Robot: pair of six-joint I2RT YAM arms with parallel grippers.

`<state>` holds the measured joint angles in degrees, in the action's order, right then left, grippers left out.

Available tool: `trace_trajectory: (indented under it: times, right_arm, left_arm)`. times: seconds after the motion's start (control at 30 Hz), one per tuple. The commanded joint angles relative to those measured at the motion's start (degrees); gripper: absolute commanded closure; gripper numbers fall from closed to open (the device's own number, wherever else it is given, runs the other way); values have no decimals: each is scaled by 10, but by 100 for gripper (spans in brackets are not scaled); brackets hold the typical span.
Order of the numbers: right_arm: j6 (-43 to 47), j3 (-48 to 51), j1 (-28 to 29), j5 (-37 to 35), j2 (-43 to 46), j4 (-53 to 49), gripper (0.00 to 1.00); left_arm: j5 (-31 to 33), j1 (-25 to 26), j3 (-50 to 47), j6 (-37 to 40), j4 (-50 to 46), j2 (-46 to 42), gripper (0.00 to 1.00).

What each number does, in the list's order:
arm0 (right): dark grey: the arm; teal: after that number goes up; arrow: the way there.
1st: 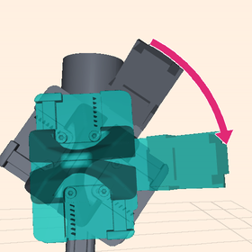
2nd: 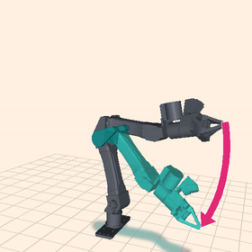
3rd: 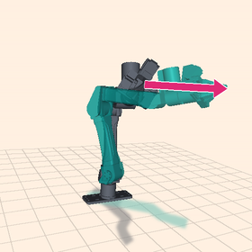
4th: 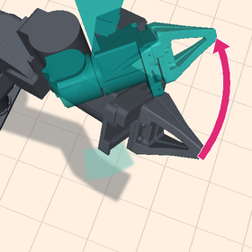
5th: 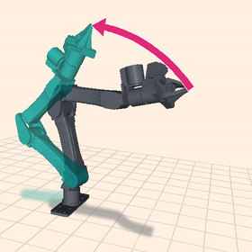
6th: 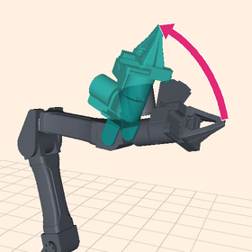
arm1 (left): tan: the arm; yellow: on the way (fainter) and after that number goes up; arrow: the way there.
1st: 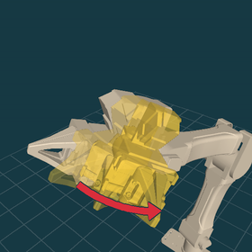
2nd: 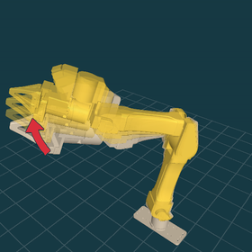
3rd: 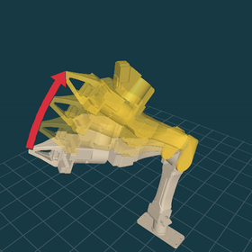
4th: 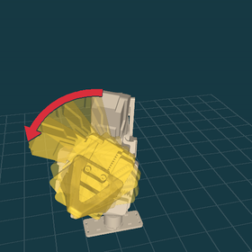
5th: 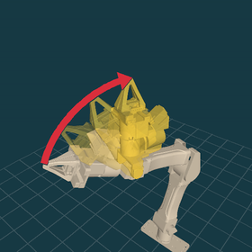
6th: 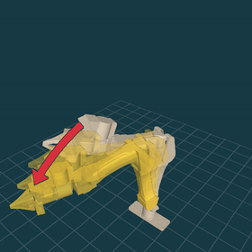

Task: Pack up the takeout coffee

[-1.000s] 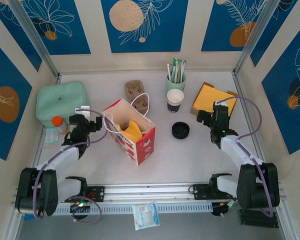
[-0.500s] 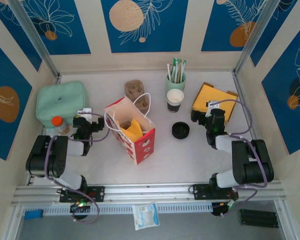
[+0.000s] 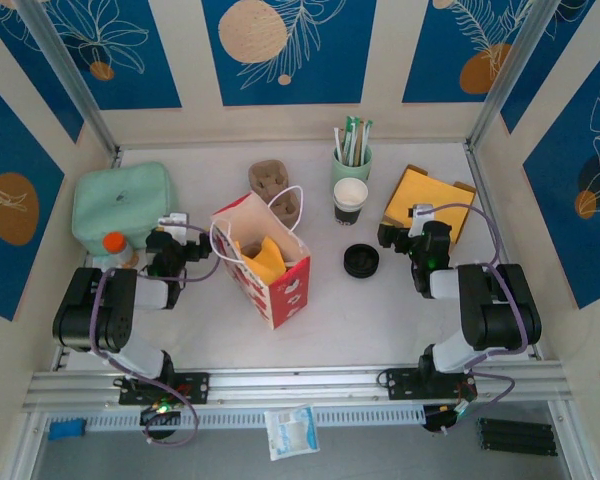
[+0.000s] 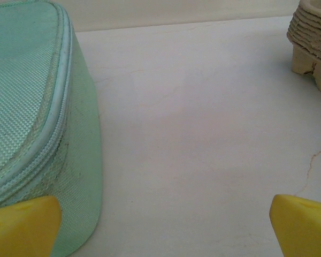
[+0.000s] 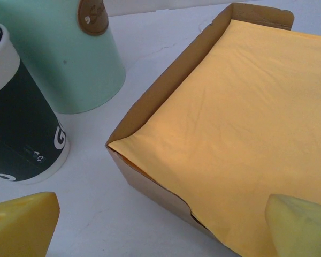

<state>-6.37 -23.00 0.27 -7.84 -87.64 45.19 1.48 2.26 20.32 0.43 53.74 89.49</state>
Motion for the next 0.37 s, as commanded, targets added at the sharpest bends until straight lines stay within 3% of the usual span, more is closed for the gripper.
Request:
trace_trajectory:
  times: [0.0, 0.33]
  right_arm:
    - [5, -6, 1, 13, 4, 13, 1]
    - [4, -4, 1, 13, 6, 18, 1]
  left_arm:
    - [-18, -1, 8, 10, 9, 1, 0]
    - [-19, 0, 7, 10, 9, 1, 1]
